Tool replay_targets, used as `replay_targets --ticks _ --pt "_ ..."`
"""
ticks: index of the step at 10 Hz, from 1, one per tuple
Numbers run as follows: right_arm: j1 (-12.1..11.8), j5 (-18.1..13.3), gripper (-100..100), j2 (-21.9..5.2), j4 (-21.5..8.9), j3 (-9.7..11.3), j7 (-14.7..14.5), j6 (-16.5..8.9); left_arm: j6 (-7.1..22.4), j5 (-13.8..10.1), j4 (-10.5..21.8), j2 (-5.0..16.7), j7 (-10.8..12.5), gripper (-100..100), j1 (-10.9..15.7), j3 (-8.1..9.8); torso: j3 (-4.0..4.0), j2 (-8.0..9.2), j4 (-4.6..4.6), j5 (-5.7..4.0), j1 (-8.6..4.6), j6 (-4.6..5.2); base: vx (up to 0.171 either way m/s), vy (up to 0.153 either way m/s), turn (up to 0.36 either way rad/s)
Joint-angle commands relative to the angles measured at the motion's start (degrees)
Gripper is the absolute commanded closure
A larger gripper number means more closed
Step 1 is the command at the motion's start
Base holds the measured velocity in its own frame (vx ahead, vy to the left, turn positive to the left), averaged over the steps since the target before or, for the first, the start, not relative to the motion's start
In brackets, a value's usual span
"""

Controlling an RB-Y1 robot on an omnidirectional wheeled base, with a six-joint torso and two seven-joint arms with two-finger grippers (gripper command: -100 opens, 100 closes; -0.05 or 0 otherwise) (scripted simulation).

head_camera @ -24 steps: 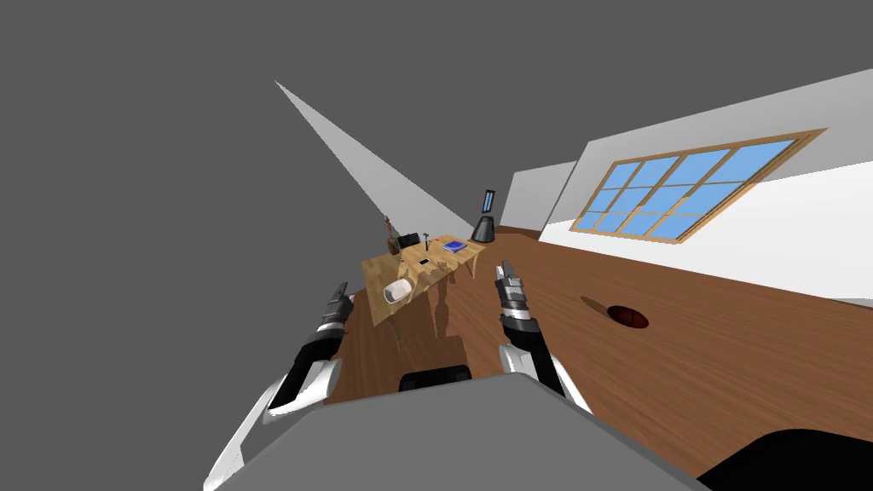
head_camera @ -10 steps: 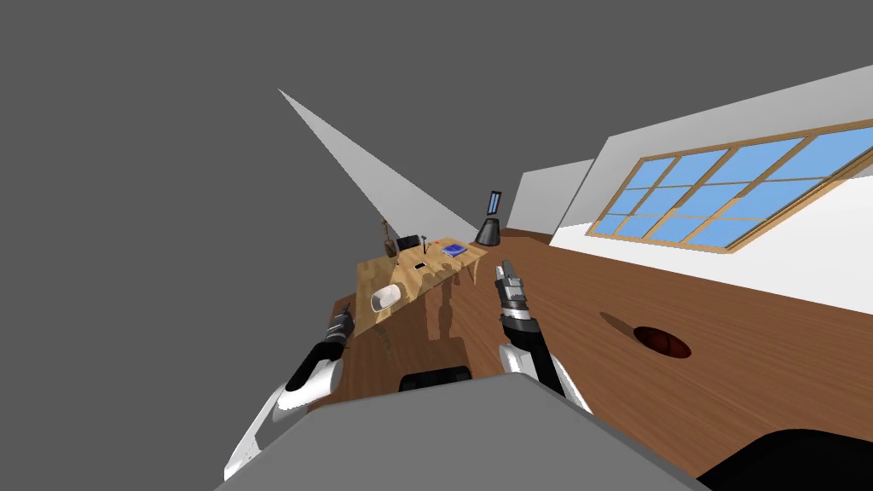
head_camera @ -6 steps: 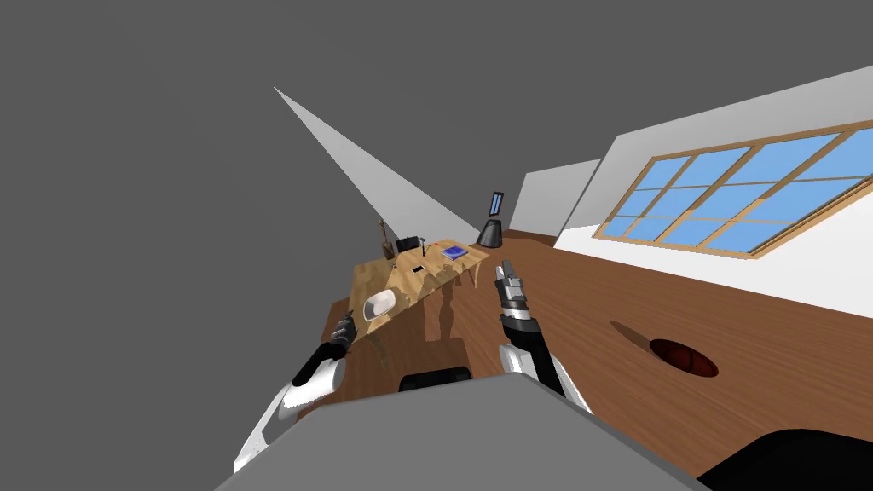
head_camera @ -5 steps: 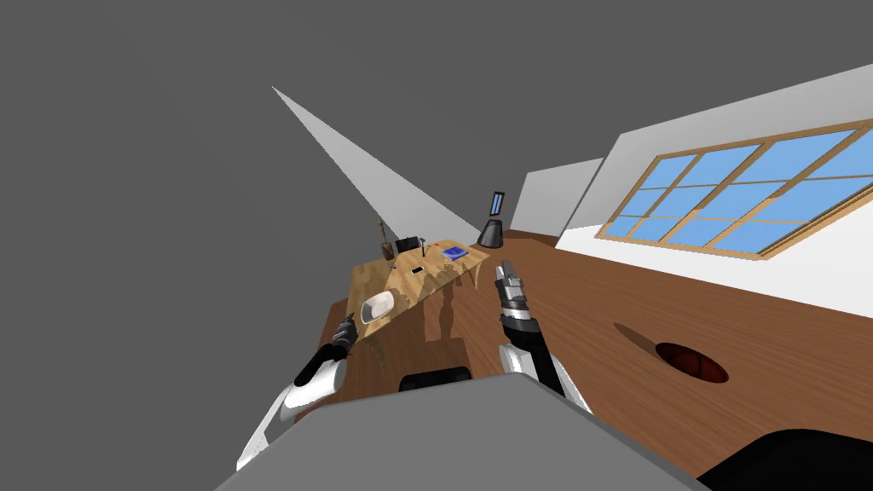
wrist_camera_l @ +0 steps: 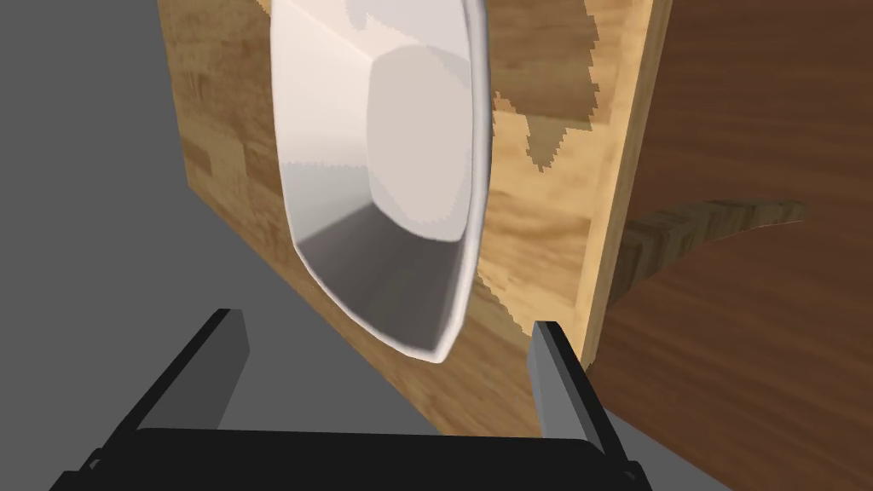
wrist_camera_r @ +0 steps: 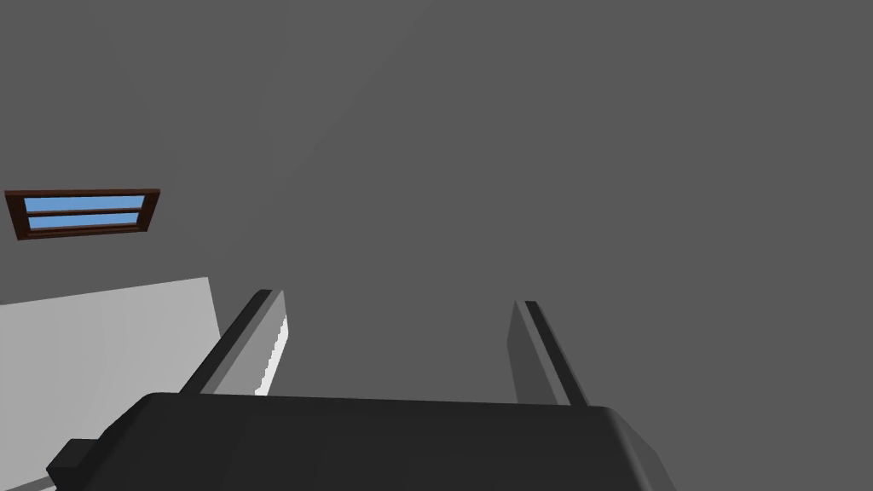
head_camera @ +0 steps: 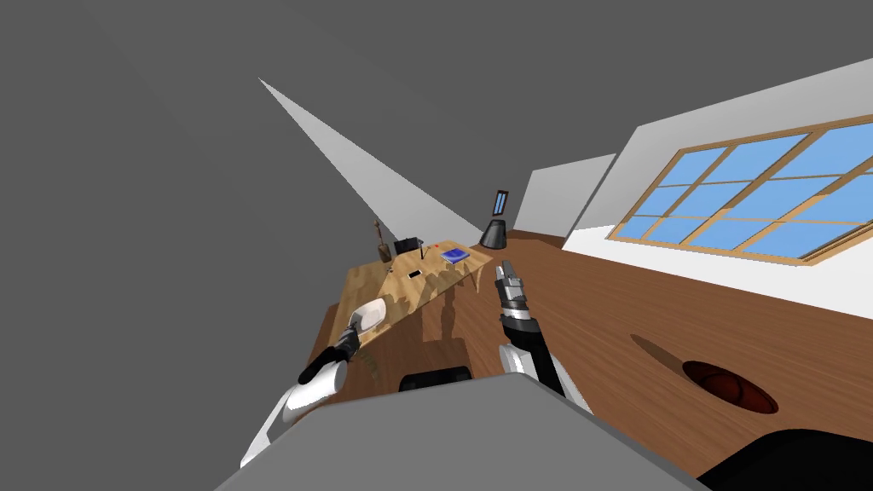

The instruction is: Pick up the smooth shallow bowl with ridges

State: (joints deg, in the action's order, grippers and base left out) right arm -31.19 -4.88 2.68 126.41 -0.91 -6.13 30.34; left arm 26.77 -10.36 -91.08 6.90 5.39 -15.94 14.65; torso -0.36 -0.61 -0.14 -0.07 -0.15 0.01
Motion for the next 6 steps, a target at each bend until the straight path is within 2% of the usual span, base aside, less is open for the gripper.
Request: replay_targets --ticks 1,3,4,5,6 --pt "0.0 0.0 0 0.0 0.0 0.0 0.0 0.0 1.4 -0.8 1.8 0.2 -0.1 -100 0.6 0.04 0.0 0.0 0.0 0.0 0.0 0.0 0.128 -0.062 0.031" --pt "0.0 0.0 0 0.0 0.0 0.0 0.0 0.0 3.6 -1.6 3.2 0.4 -0.2 -100 0.9 0.1 0.05 0.09 0.02 -0.01 -0.05 0.01 0.113 -0.073 0.03" --pt "0.0 0.0 0 0.0 0.0 0.0 0.0 0.0 2.8 -1.3 2.5 0.2 -0.2 -100 0.7 0.06 0.06 0.1 0.03 -0.01 -0.06 0.01 0.053 -0.034 0.011" --pt "0.0 0.0 0 0.0 0.0 0.0 0.0 0.0 3.1 -1.3 2.5 0.2 -0.2 0 0.7 0.06 0.16 0.29 0.06 0.01 0.07 0.01 0.01 -0.007 0.0" --pt "0.0 0.0 0 0.0 0.0 0.0 0.0 0.0 2.1 -0.9 4.4 0.2 0.0 -100 1.7 0.42 0.25 0.45 0.09 0.03 0.17 0.0 0.005 0.009 -0.049"
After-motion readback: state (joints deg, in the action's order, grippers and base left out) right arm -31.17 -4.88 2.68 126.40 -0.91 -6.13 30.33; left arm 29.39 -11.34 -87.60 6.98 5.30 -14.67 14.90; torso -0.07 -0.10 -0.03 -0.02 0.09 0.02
